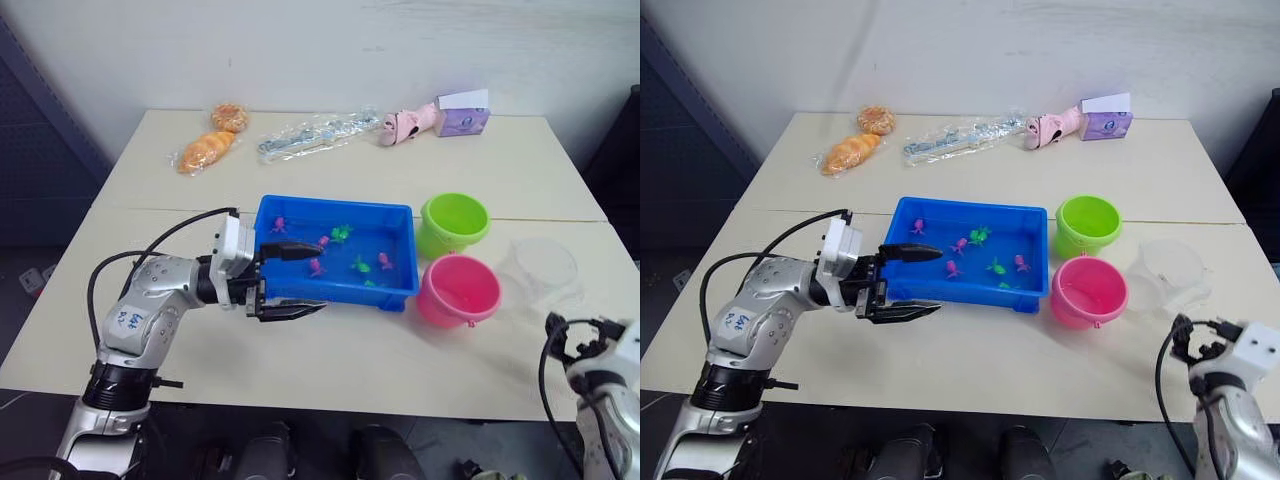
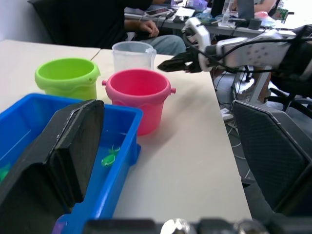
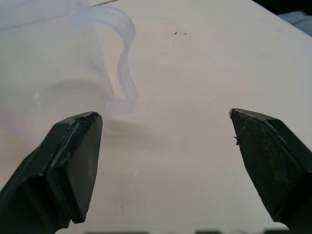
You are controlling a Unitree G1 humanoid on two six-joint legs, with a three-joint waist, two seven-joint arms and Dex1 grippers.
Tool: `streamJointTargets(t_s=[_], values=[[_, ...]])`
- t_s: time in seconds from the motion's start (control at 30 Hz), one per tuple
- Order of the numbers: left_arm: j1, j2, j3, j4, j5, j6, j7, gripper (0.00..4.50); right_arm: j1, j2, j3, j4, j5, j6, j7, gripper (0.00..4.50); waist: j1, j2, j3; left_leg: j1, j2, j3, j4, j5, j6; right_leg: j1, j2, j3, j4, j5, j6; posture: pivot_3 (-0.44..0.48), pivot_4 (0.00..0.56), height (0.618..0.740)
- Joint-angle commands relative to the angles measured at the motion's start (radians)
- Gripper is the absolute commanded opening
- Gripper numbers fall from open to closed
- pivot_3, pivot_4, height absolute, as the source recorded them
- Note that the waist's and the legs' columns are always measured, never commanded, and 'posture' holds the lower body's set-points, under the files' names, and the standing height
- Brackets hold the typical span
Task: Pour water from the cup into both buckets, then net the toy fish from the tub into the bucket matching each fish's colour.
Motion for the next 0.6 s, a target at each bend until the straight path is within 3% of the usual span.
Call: streamJointTargets(t_s=[0.03,0.17,0.3,0.47,0.6], values=[[0.029,0.038,0.05,-0.034,-0.015,0.003,-0.001,4.5,0.118,-0.017,-0.065,-0.196,0.106,0.033,0.061,4.46,0.0,0.0,0.0,0.0,0.0,0.0,0.0,-0.001,0.001,0.0,-0.001,0.0,0.0,0.0,0.0,0.0,0.15,0.74],[0.104,0.099,0.112,0.008,-0.014,0.002,-0.014,4.5,0.258,-0.108,-0.094,-0.376,0.241,0.001,0.282,4.46,-0.013,0.001,0.001,0.002,0.0,0.001,-0.001,-0.004,0.005,0.0,-0.001,0.001,-0.001,0.0,0.0,0.0,0.15,0.74],[0.196,0.155,0.219,0.059,-0.001,-0.028,0.016,4.5,0.302,-0.201,-0.109,-0.463,0.362,-0.059,0.483,4.46,-0.025,-0.001,0.002,0.004,0.002,0.002,-0.005,-0.004,0.005,0.001,0.001,0.001,-0.002,0.0,0.0,0.0,0.15,0.74],[0.396,0.245,0.412,0.055,0.003,-0.027,0.026,4.5,0.162,-0.329,0.036,-0.506,0.322,-0.19,0.702,4.46,-0.023,-0.006,0.004,0.004,0.003,0.002,-0.005,-0.004,0.005,0.0,0.0,0.001,-0.003,0.0,0.0,0.0,0.15,0.74],[0.526,0.235,0.612,0.101,0.01,-0.029,0.133,4.5,0.042,-0.36,0.174,-0.463,0.245,-0.278,0.797,4.46,-0.015,-0.008,0.004,0.003,0.002,0.001,-0.005,-0.005,0.005,0.0,-0.001,0.001,-0.006,0.0,-0.001,0.0,0.15,0.74]])
